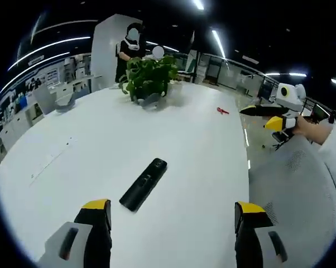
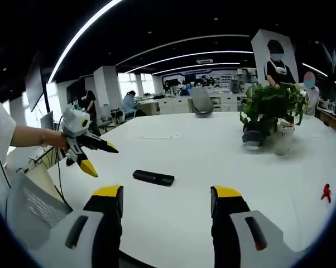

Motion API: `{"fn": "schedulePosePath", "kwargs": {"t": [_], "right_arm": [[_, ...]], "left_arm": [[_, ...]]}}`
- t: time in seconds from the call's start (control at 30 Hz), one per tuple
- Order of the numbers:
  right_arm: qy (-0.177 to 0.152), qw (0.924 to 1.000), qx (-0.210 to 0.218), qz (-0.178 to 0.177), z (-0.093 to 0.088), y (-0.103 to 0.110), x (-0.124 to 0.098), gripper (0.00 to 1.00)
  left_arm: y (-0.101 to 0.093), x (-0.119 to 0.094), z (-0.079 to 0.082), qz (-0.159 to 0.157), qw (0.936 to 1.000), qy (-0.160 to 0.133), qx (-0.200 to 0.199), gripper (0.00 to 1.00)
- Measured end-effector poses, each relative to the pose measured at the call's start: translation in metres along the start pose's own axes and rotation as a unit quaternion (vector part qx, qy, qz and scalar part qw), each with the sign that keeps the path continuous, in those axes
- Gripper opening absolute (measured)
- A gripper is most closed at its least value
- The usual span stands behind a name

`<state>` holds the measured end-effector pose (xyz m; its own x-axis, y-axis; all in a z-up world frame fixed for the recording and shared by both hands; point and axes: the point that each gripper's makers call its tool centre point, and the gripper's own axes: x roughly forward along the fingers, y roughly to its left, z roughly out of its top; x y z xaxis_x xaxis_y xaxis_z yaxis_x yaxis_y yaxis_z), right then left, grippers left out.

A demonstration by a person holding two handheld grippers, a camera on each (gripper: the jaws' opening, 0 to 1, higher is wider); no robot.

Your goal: Press the specified remote control buttons in sequence, fully releasing each button before pressing the next.

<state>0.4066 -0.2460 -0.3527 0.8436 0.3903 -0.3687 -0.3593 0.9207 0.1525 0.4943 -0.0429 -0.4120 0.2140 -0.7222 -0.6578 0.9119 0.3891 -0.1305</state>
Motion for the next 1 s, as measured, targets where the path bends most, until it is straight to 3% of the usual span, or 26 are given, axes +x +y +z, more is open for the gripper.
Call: {"fn": "schedulePosePath", "kwargs": {"t": [0.2, 0.33, 0.53, 0.77, 0.93, 1.0], "right_arm": [[0.010, 0.9999, 0.000, 0.000, -0.003, 0.001, 0.000, 0.61], [0.023, 0.9997, -0.007, 0.003, -0.008, 0.002, 0.002, 0.59], [0.033, 0.9994, 0.000, 0.001, -0.012, 0.001, 0.002, 0.55], [0.049, 0.9988, 0.007, -0.003, -0.018, -0.001, 0.002, 0.50], [0.053, 0.9985, 0.010, -0.007, -0.020, -0.004, 0.002, 0.48], [0.052, 0.9985, 0.014, -0.009, -0.020, -0.005, 0.002, 0.48]], "left_arm": [[0.023, 0.017, -0.005, -0.010, 0.9965, 0.057, 0.061, 0.96], [0.039, 0.029, -0.010, -0.011, 0.9890, 0.113, 0.095, 0.96], [0.047, 0.052, -0.005, -0.036, 0.9844, 0.126, 0.118, 0.93], [0.057, 0.077, -0.003, -0.045, 0.9820, 0.149, 0.107, 0.86], [0.064, 0.090, -0.012, -0.050, 0.9714, 0.190, 0.133, 0.85], [0.066, 0.094, -0.012, -0.051, 0.9708, 0.192, 0.135, 0.85]]}}
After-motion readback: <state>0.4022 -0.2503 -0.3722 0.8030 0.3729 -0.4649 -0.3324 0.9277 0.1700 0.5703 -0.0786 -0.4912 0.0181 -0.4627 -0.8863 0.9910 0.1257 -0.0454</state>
